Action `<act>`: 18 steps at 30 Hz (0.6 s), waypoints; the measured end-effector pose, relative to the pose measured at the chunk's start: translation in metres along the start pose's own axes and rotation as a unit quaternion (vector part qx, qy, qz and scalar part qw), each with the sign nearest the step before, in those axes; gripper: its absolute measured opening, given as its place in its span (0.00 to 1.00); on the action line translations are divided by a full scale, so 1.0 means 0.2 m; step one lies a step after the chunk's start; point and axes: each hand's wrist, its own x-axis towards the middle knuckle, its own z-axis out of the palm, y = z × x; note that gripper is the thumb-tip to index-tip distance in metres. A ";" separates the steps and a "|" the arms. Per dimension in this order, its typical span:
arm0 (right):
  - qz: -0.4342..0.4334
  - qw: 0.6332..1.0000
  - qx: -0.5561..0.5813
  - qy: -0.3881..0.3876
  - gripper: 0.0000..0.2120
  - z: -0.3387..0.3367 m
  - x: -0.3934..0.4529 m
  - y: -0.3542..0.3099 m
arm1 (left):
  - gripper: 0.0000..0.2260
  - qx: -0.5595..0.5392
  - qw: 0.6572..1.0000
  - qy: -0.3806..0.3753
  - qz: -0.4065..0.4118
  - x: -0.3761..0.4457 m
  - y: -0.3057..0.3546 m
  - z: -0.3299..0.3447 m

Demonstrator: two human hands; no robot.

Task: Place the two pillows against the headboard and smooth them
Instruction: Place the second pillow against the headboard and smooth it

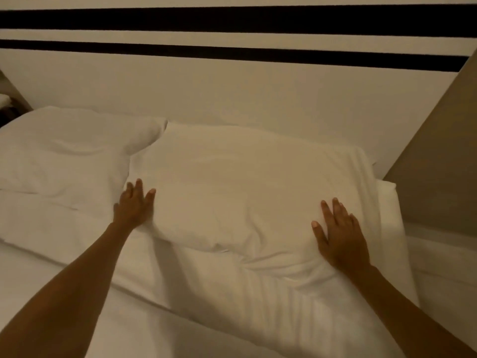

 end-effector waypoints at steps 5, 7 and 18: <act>-0.140 0.988 -0.065 -0.009 0.42 0.07 -0.25 -0.14 | 0.32 -0.066 0.994 -0.007 -0.084 -0.07 -0.06 -0.05; -0.164 0.983 -0.087 -0.018 0.46 0.13 -0.30 -0.18 | 0.35 -0.099 0.984 -0.031 -0.142 -0.11 -0.05 -0.05; -0.215 0.965 -0.136 0.070 0.42 0.24 -0.28 -0.09 | 0.19 -0.203 0.939 0.051 -0.273 -0.12 -0.04 0.04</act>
